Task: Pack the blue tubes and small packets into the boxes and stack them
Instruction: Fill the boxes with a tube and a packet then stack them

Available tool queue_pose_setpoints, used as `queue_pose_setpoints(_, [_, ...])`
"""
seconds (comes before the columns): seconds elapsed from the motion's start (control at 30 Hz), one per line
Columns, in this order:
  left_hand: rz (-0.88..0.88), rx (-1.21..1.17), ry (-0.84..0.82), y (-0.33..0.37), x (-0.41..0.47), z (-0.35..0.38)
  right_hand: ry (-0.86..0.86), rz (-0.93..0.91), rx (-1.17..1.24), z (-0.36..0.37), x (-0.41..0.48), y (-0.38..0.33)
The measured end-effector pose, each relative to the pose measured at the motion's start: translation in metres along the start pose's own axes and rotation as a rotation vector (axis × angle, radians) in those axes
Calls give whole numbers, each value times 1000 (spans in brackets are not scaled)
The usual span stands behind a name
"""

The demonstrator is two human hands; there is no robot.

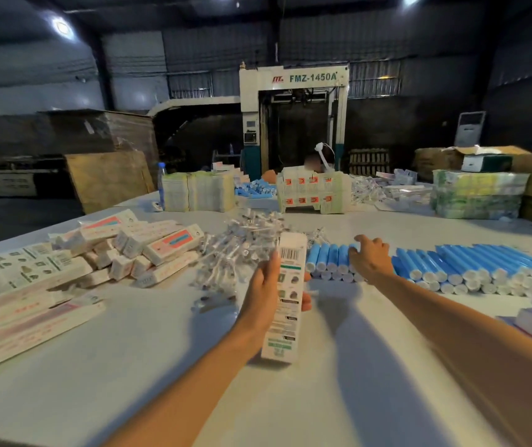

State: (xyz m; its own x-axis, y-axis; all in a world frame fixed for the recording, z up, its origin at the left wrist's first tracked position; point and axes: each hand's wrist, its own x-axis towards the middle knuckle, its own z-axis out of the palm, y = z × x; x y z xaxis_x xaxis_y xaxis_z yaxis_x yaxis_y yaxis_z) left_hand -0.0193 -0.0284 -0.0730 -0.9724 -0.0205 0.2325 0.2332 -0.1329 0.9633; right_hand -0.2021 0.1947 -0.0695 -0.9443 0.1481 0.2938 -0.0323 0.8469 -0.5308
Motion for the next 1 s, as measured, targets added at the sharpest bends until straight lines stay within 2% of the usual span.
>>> queue_pose_setpoints(0.13, [-48, -90, 51, -9, -4, 0, -119, 29, -98, 6, 14, -1])
queue_pose_setpoints(0.33, [-62, -133, 12, -12, -5, 3, -184, 38, -183, 2, 30, -10])
queue_pose_setpoints(0.43, [-45, -114, -21, -14, -1, 0, -171, 83, -273, 5, 26, -11])
queue_pose_setpoints(0.53, [-2, -92, -44, -15, -1, -3, -95, 107, -248, 7, 14, -1])
queue_pose_setpoints(0.6, [20, -95, -49, -15, -1, -3, -48, 116, -144, -4, 4, -2])
queue_pose_setpoints(0.67, [30, -90, -59, -15, -1, -2, 11, 86, 59, -24, -11, -13])
queue_pose_setpoints(0.77, [51, -31, -79, -14, -4, 2, 94, -88, 429, -59, -37, -42])
queue_pose_setpoints(0.9, [59, 5, -108, -10, -8, 3, -28, -326, 1030, -100, -79, -83])
queue_pose_setpoints(1.0, [82, 44, -111, -10, -8, 3, -53, -416, 1255, -112, -96, -96])
